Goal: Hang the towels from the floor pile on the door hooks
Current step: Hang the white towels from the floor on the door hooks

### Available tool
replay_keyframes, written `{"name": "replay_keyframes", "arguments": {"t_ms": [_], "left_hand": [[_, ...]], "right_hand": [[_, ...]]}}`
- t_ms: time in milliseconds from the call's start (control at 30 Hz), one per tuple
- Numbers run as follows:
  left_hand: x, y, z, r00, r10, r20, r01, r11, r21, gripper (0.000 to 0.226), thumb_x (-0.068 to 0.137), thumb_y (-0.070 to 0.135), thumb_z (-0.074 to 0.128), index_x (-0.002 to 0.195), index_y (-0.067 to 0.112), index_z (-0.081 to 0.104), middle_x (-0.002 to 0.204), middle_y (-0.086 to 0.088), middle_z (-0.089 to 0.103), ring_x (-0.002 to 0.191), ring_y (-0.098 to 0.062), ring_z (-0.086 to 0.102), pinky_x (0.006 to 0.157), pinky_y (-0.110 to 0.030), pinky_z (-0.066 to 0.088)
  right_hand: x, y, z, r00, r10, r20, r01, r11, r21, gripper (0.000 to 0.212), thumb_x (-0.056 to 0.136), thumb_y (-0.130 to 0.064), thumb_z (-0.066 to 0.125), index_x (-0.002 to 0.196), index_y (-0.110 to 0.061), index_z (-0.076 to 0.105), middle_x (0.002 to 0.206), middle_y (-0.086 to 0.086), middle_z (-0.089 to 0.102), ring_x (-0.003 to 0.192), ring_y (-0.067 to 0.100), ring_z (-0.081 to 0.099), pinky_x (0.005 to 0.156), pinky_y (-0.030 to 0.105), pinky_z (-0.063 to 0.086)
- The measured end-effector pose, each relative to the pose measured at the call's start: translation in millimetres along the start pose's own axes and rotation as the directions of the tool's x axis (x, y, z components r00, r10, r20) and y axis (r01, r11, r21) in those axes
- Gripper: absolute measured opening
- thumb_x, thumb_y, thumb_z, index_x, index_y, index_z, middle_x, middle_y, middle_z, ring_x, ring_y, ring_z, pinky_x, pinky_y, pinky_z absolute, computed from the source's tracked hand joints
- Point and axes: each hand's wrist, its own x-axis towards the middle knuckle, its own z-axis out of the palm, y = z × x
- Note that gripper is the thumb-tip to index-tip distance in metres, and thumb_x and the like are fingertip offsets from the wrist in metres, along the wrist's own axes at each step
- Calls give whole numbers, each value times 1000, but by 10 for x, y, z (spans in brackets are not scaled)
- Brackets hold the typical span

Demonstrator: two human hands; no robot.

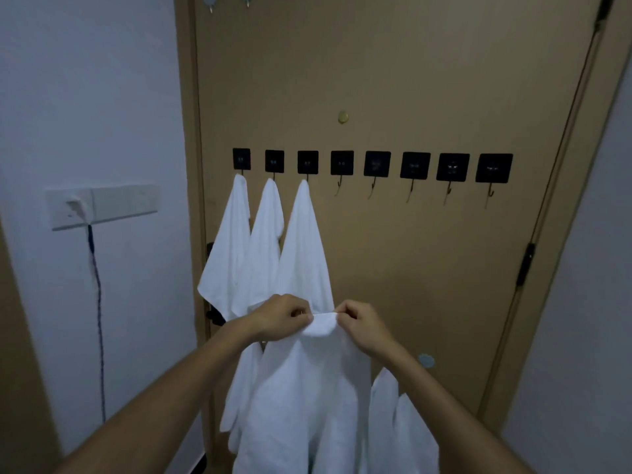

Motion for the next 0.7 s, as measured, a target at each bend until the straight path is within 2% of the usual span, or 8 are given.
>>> {"name": "replay_keyframes", "arguments": {"t_ms": [133, 267, 367, 467, 567, 700], "left_hand": [[445, -120, -151, 999, -6, -33, 4, 998, -58, 23, 96, 21, 42, 86, 15, 62, 79, 11, 56, 77, -9, 52, 69, -22, 40], [844, -182, -357, 998, -19, -68, 10, 991, -133, 23, 93, 14, 39, 85, 11, 61, 84, 3, 58, 82, -15, 53, 76, -30, 44], [1148, -233, -502, 992, -7, -129, -15, 986, -165, 23, 93, 13, 38, 86, 13, 60, 87, 1, 59, 85, -18, 54, 76, -31, 44], [1506, -311, -640, 977, 26, -212, -53, 990, -127, 21, 94, 12, 38, 91, 14, 59, 92, -3, 62, 87, -20, 55, 74, -30, 43], [1863, -372, -812, 960, 106, -260, -127, 990, -65, 16, 95, 12, 38, 89, 12, 53, 80, 1, 55, 78, -18, 49, 62, -23, 37], [2324, -453, -1130, 935, 162, -314, -216, 966, -144, 16, 91, 7, 39, 90, 20, 49, 77, 5, 51, 72, -12, 46, 59, -23, 34]], "right_hand": [[430, 101, -68, 1000, -24, -20, 24, 1000, 11, 22, 87, -1, 47, 71, -13, 56, 70, -4, 55, 63, 3, 45, 53, 9, 35], [862, 179, -174, 998, -53, -25, 53, 998, -13, 18, 89, -1, 47, 80, -13, 57, 69, -6, 52, 62, 3, 44, 55, 10, 36], [1182, 173, -263, 987, -120, -104, 120, 993, -6, 14, 90, 1, 44, 85, -12, 49, 68, -5, 43, 55, 1, 35, 51, 13, 32], [1548, 129, -370, 978, -151, -145, 136, 985, -107, 16, 89, 2, 42, 80, -11, 47, 64, -7, 41, 54, 1, 37, 51, 12, 32], [1975, 111, -474, 975, -123, -186, 69, 959, -274, 18, 86, -1, 41, 81, -13, 53, 65, -8, 46, 60, 10, 41, 57, 26, 34], [2482, 1, -633, 947, -133, -291, 27, 939, -343, 20, 86, 1, 39, 83, -11, 56, 72, -1, 51, 69, 16, 47, 59, 28, 37]]}}
